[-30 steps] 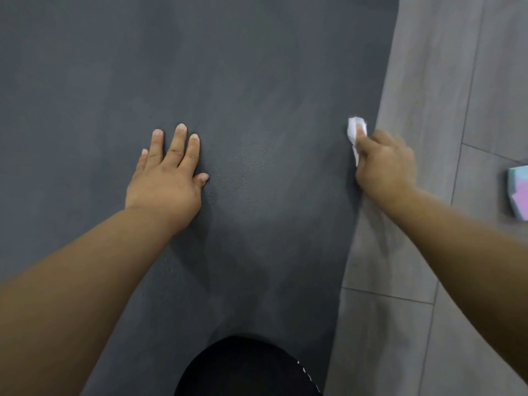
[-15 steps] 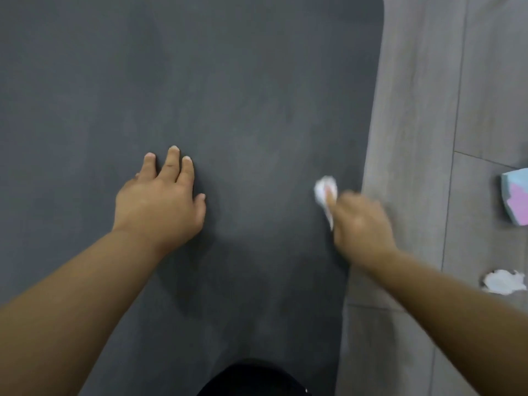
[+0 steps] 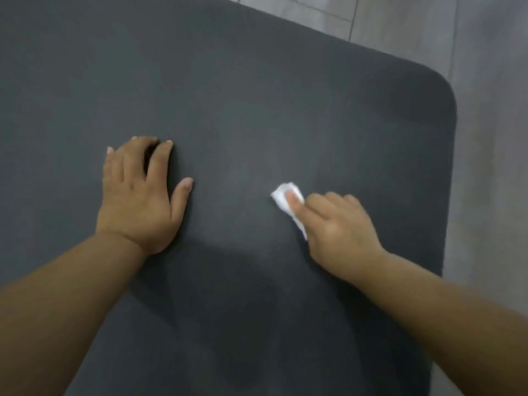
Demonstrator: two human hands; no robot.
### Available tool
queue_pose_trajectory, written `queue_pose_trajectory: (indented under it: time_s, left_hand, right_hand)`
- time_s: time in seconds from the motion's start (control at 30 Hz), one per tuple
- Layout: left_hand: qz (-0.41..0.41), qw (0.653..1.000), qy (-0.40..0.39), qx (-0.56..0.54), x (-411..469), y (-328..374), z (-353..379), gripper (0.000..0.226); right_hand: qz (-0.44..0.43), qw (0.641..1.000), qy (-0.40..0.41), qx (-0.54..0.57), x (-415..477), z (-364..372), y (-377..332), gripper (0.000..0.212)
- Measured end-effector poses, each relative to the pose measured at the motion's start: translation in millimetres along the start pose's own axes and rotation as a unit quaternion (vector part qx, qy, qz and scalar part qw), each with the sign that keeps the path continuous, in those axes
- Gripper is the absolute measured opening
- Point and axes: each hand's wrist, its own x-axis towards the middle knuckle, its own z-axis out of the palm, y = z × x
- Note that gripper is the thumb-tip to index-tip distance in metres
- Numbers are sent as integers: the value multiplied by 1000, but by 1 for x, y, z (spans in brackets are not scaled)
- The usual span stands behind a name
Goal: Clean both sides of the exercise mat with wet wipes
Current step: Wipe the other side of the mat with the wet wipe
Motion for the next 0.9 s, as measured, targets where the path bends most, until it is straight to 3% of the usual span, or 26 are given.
queue_pose_trajectory:
  time_s: [0.1, 0.17, 0.23, 0.33, 0.43, 0.53, 0.6, 0.67, 0.8, 0.83, 0.9]
  left_hand:
    - [5, 999, 31, -33, 1, -2, 3, 59]
    - [-6, 998, 30, -47, 2, -5, 2, 61]
    - [-19, 998, 21, -47, 4, -7, 1, 64]
    - [-25, 999, 7, -40, 5, -8, 1, 63]
    - [-17, 999, -1, -40, 7, -9, 1, 59]
    - [-9, 999, -4, -35, 6, -9, 1, 57]
    - [-4, 999, -4, -36, 7, -9, 1, 57]
    - [-2, 999, -4, -37, 9, -9, 1, 56]
    - [4, 999, -6, -37, 6, -8, 1, 55]
    - [5, 999, -9, -35, 6, -8, 2, 55]
    - [6, 999, -15, -37, 7, -7, 1, 56]
  right_hand:
    - [198, 980, 2, -1, 64, 6, 51, 46]
    - [243, 970, -16, 28, 92, 8, 57, 50]
    - [188, 982, 0, 31, 100, 9, 41, 50]
    - [-14, 998, -20, 65, 73, 8, -13, 45]
    - [-218, 966, -86, 109, 39, 1, -47, 45]
    - [-264, 954, -82, 119, 62, 2, -25, 37]
    - [-206, 974, -67, 61, 104, 9, 1, 39]
    - [-78, 996, -38, -12, 151, 13, 30, 47]
    - [177, 977, -121, 5, 194, 14, 48, 54]
    - [189, 974, -124, 16, 193, 15, 39, 54]
    - [100, 988, -108, 36, 175, 13, 11, 53]
